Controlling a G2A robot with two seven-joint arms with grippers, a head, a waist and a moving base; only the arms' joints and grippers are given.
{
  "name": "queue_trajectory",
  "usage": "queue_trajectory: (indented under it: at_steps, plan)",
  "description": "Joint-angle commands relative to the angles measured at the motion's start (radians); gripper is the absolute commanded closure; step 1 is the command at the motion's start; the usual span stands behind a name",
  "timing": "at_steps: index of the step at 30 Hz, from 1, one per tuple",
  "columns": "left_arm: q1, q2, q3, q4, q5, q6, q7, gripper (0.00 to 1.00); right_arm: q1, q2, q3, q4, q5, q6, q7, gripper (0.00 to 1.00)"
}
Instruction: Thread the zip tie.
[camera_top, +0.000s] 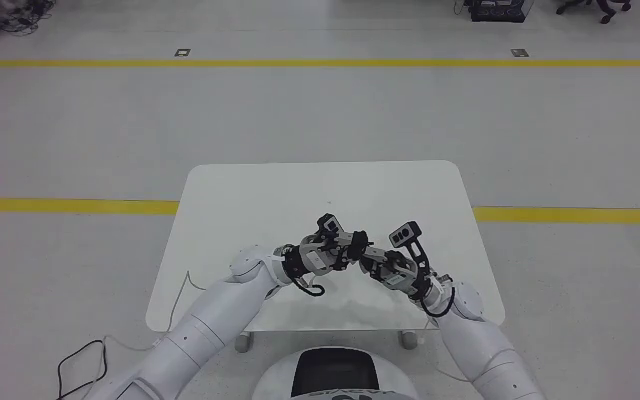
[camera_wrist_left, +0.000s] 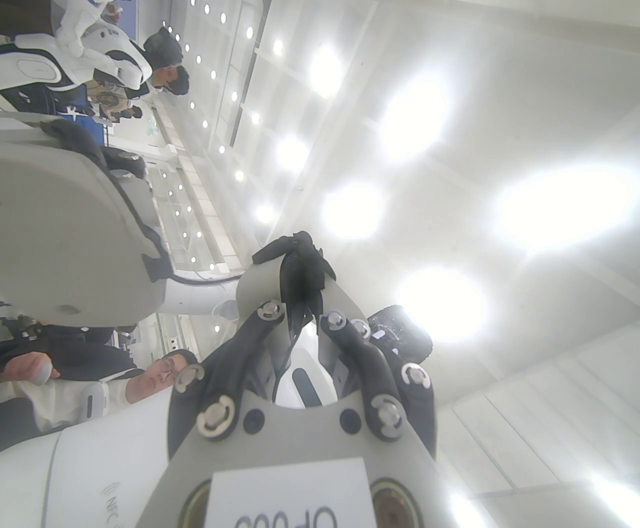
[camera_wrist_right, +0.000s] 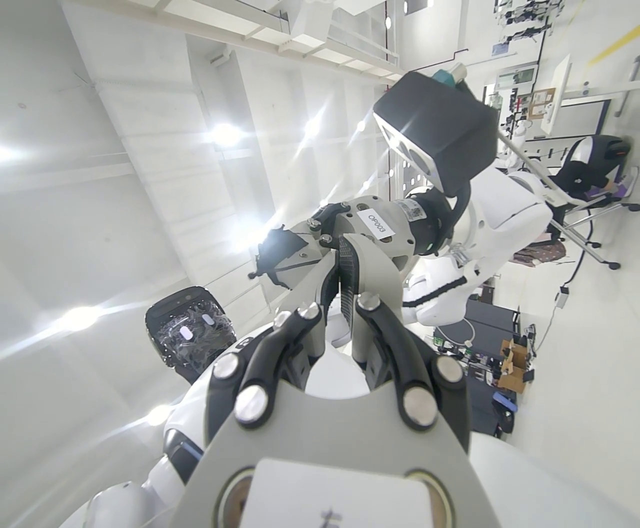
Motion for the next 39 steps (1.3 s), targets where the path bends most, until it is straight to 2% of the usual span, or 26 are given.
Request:
queue_trajectory:
  at_steps: [1, 26, 37, 38, 39]
  plan:
    - [0.0, 0.0, 0.0, 0.0, 0.0, 0.0, 0.0, 1.0, 0.001, 0.0, -0.001, 0.002, -0.001, 0.001, -0.002, 1.0]
    - [0.0, 0.0, 0.0, 0.0, 0.0, 0.0, 0.0, 1.0, 0.014, 0.005, -0.013, 0.028, -0.042, 0.01, -0.03, 1.0]
    - [0.0, 0.0, 0.0, 0.0, 0.0, 0.0, 0.0, 1.0, 0.023, 0.008, -0.007, 0.07, -0.081, -0.003, -0.098, 1.0]
    - [0.0, 0.0, 0.0, 0.0, 0.0, 0.0, 0.0, 1.0, 0.022, 0.008, -0.003, 0.068, -0.076, -0.007, -0.1, 0.81]
    - [0.0, 0.0, 0.0, 0.0, 0.0, 0.0, 0.0, 1.0, 0.021, 0.008, 0.0, 0.064, -0.07, -0.007, -0.098, 0.55]
